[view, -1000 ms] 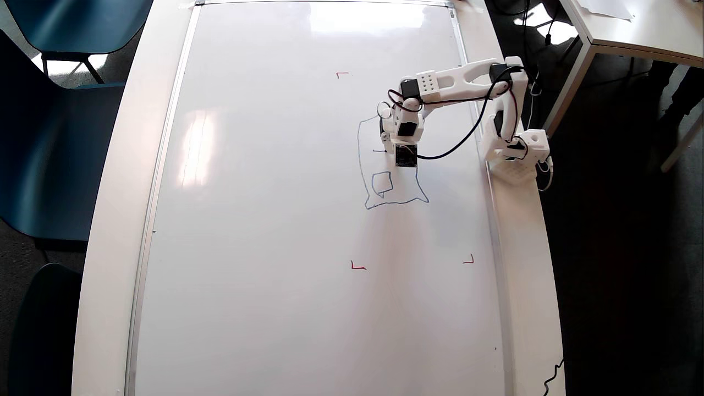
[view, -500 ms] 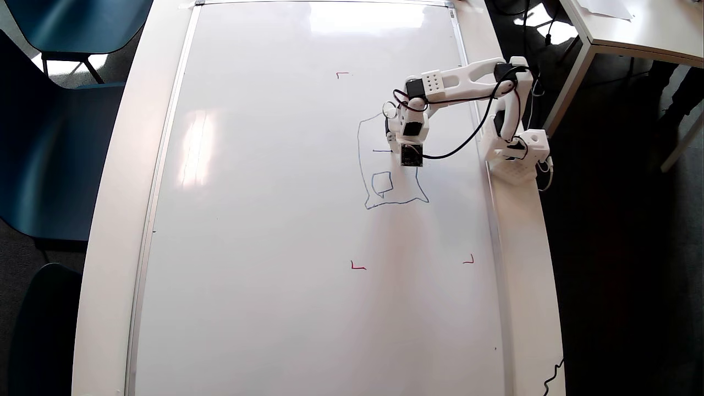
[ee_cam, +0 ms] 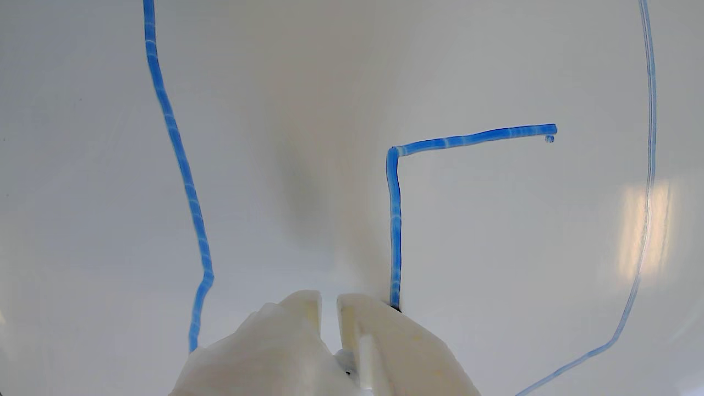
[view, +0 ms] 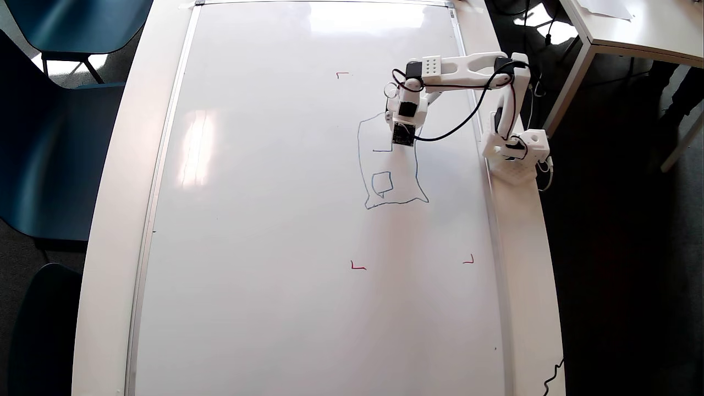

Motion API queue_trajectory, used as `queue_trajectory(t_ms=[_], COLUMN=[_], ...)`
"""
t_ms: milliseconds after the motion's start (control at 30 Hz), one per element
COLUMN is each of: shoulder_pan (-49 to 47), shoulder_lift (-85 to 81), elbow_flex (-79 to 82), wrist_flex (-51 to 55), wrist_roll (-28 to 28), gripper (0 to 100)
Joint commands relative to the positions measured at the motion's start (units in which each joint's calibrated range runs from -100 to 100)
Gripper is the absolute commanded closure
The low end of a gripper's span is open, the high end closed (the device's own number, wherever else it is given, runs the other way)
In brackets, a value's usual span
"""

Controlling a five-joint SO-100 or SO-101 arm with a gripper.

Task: Draw on a whiteboard a robot head using a pen attached to the gripper

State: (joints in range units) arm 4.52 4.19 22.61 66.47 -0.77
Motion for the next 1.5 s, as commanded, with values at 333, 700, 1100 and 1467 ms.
queue_trajectory(t_ms=[333, 700, 1100, 1467], shoulder_pan=[-3.97, -3.97, -10.38, -10.90], shoulder_lift=[-0.80, 7.34, 6.75, 6.58], elbow_flex=[-0.78, -9.40, -9.22, -9.68], wrist_flex=[-8.95, -9.39, -9.04, -6.78], wrist_roll=[0.44, 0.50, 0.07, -0.09], gripper=[98, 98, 98, 98])
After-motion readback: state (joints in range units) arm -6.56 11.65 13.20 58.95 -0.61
